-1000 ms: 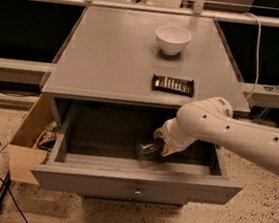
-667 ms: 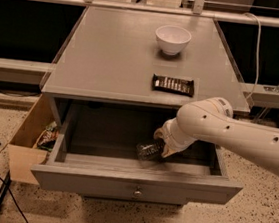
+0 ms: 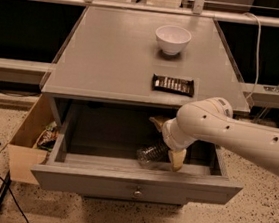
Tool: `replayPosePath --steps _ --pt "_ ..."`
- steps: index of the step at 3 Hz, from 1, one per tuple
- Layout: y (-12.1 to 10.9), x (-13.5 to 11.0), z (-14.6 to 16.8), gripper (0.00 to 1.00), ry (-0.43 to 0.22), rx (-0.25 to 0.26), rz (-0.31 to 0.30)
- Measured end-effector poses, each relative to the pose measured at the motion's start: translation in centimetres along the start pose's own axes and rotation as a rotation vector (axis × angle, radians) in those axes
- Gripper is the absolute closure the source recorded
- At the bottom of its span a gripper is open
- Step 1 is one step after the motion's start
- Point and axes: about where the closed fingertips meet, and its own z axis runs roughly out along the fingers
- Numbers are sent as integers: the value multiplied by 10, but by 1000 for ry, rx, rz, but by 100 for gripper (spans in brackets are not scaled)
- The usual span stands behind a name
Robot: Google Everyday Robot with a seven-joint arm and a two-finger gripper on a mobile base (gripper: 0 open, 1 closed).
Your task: Place water bottle into top drawer
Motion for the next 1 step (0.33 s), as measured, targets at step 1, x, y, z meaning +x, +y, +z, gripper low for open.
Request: replayPosePath --steps 1 --pt "0 0 0 0 0 0 0"
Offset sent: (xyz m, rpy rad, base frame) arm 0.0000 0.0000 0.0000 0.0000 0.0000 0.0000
